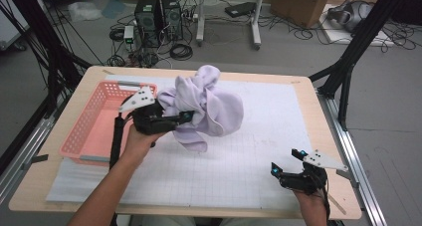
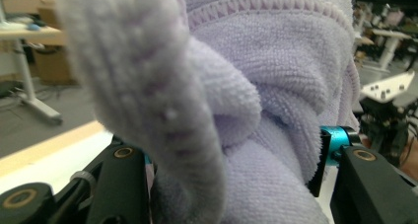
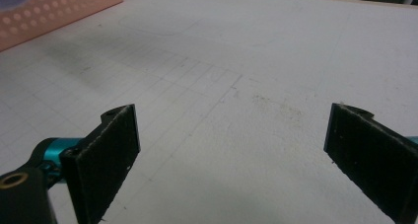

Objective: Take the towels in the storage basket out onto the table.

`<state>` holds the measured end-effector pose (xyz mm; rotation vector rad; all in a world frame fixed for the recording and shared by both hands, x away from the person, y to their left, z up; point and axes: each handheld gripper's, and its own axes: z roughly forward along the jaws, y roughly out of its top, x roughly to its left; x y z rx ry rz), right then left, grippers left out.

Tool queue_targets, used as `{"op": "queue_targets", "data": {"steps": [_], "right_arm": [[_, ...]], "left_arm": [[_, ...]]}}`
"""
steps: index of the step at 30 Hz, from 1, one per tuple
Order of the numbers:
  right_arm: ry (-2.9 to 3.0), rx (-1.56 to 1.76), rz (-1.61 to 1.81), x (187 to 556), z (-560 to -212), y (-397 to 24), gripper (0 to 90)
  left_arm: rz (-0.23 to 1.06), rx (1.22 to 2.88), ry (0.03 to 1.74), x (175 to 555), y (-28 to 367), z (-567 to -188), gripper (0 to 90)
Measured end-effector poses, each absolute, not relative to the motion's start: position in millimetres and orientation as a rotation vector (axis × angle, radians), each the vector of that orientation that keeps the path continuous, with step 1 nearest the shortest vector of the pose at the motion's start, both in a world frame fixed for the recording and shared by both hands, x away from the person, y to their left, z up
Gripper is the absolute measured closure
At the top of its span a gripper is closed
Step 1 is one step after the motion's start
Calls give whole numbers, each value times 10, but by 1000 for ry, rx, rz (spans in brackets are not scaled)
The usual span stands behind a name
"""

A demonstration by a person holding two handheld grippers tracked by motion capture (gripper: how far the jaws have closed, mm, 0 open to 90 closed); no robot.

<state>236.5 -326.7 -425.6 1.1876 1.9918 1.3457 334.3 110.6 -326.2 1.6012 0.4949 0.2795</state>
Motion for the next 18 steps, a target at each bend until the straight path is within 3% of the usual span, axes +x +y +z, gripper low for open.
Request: {"op": "queue_targets", "data": {"steps": [9,18], "right_arm": [[1987,1203,1331,2342,-4262,-3311,55],[1995,1211,1319,2341,-4282,-3319,55]], "left_arm": [[182,1630,460,3410,663,-3504,482],[127,1725,535,3579,464,-3906,475]]}}
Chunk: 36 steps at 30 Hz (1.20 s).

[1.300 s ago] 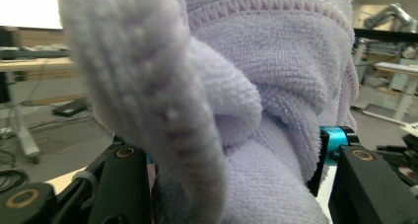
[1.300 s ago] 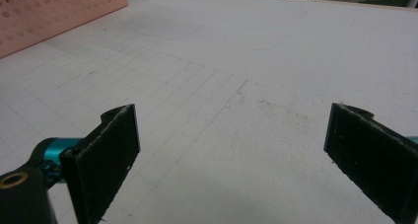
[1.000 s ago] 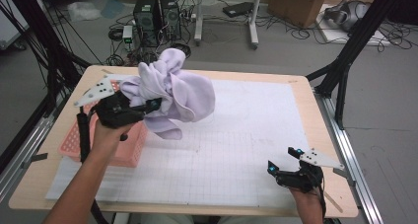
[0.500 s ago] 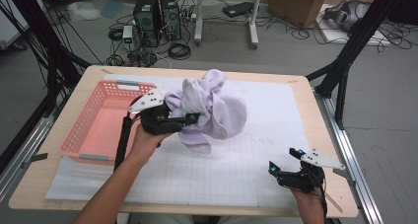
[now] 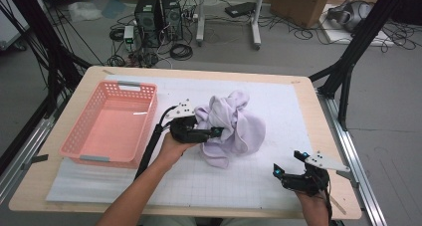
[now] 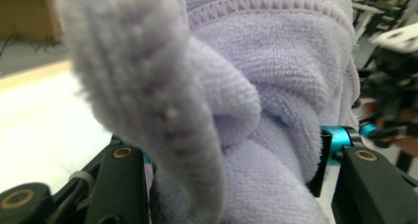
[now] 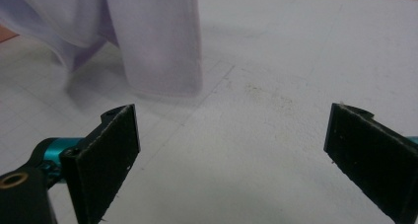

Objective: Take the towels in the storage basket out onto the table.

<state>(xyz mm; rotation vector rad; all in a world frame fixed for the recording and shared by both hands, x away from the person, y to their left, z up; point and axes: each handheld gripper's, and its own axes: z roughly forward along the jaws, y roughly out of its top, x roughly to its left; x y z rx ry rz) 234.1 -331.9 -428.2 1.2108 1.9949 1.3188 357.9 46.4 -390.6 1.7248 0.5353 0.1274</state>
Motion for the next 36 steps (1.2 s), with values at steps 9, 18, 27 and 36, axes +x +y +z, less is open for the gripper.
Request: {"op": "queue_targets", "data": {"steps": [9,18,27,36], "right_arm": [[2009,1217,1316,2357,-4304,-3324,55],[2020,1220,1307,2359,-4311,-3319,55],[2027,1215,1299,2382,-4323,-3328,55],[2018,1216,1320,2396,-4318,-3331,54]], "left_arm": [[118,1797,591,3721,408,-4184,472],[151,1855,781,3846,446,-4320,342],[275,1756,842,3752,706,-4021,157],[283,1683,807,3570,1030,-3784,204]]}}
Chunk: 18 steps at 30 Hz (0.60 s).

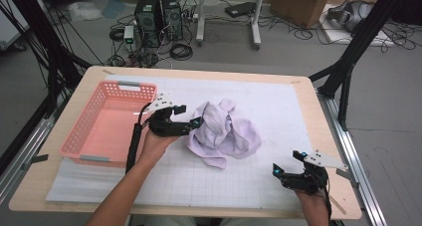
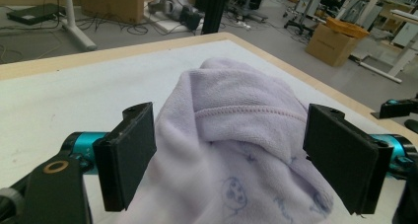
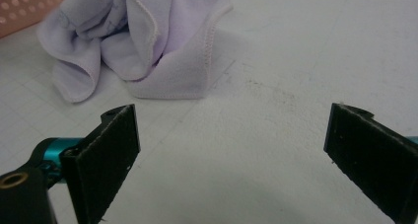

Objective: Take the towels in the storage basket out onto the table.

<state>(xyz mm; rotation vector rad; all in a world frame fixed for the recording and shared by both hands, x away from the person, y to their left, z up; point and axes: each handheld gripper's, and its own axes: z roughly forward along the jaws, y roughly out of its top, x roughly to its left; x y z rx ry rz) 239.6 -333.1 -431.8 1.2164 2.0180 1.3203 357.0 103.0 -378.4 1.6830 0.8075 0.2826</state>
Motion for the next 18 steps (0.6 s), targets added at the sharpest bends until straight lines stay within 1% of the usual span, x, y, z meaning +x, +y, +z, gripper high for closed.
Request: {"op": "queue_targets", "data": {"steps": [9,18], "right_arm": [[2024,1195,1358,2403,-4291,-3292,55],[2021,1202,1364,2408,-4289,-3247,55]], "left_arm": [[280,1737,761,3450,1109,-3856,201],[274,1743,755,3389,1122,-3891,206]]}}
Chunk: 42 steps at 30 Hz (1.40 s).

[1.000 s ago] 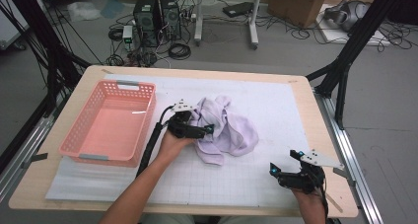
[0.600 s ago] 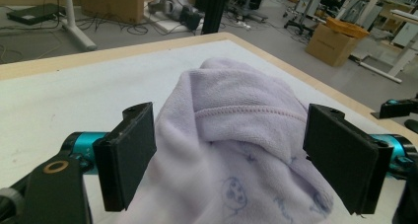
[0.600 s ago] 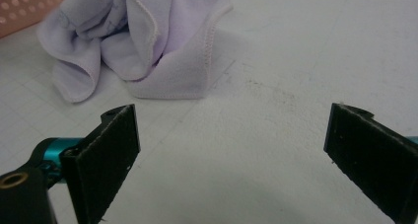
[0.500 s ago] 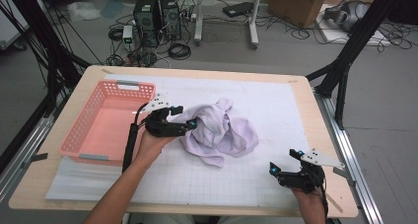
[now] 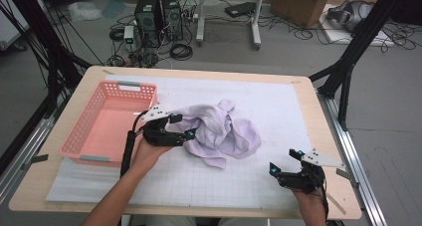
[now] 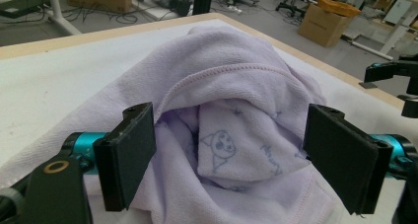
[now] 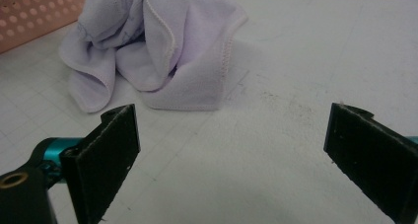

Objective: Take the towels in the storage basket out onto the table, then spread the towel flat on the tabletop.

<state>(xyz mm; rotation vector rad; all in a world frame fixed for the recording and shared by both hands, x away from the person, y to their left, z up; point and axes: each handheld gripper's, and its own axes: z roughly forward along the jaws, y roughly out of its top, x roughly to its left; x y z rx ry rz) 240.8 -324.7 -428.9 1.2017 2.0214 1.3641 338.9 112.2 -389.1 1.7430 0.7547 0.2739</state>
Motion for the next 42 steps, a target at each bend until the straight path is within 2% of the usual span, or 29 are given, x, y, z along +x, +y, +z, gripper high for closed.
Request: {"op": "queue_targets", "data": {"steps": [20,22,27,42], "right_arm": [[2024,1200,1371,2389,-4290,-3277,55],[2030,1186,1361,2393,-4289,-3275,56],[2047,1156,1363,2414,-4290,-3257,144],[2079,1103,1403,2502,-4291,-3100,150]], "left_arm": [[277,1735,728,3391,1059,-3957,216],[271,1742,715,3391,1043,-3966,243],[239,1750,713,3423,992,-4017,253],[225,1828,655,3442,673,-4143,289]]}}
